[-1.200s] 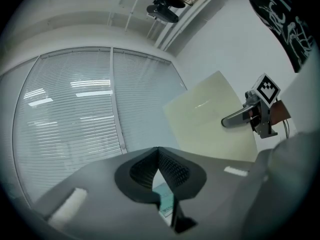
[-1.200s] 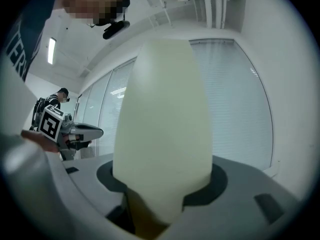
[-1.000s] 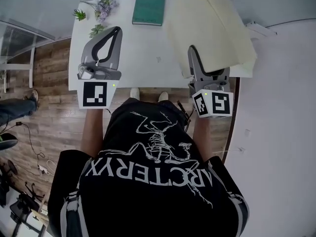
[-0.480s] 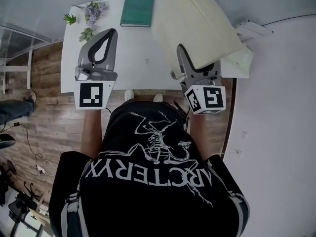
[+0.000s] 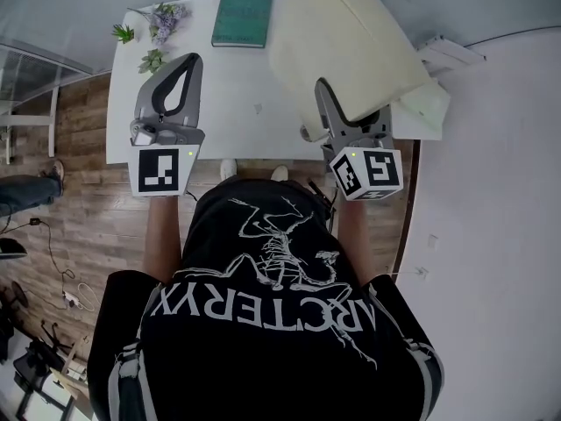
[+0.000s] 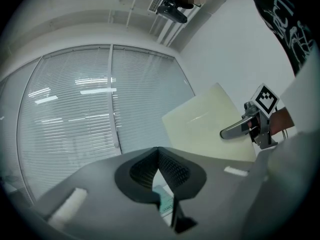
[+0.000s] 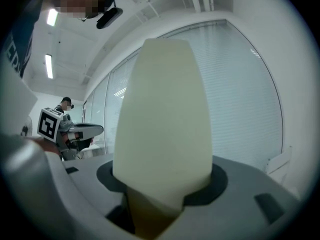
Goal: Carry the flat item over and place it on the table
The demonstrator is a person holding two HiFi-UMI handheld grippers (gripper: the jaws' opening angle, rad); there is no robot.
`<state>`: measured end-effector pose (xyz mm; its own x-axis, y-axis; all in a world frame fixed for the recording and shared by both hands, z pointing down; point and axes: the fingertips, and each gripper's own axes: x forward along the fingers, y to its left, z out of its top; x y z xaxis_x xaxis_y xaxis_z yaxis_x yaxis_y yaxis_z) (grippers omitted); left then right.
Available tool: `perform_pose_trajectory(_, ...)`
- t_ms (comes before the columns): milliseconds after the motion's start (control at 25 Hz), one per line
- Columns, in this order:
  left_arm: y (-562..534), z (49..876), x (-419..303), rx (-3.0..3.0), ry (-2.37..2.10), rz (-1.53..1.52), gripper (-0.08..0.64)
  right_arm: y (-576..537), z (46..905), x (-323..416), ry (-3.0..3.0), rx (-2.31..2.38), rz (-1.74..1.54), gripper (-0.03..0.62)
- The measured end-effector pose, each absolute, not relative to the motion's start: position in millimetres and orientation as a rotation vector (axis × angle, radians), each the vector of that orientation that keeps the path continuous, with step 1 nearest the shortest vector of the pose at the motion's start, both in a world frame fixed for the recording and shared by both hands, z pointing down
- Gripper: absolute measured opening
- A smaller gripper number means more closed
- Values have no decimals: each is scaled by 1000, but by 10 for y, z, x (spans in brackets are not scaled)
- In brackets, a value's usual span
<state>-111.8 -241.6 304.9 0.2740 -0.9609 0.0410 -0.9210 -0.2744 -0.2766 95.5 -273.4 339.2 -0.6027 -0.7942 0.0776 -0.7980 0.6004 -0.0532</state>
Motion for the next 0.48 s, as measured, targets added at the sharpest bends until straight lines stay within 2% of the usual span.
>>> perform_pose_trajectory(120,-2420,3054,-1127,-2345,1751,-301,11,-2792,3661,961,-2808,1334,424,264)
perform_pose_trajectory(360,-2345,3082,-1158,-2357,1753,-309,11,-2855,4881,996,-2634,1192,1584,264)
perform_pose_trajectory(480,-2314,3125,-1206,-2359,1754,-322,11,-2771,5447,798,-2491,1067,1853,264)
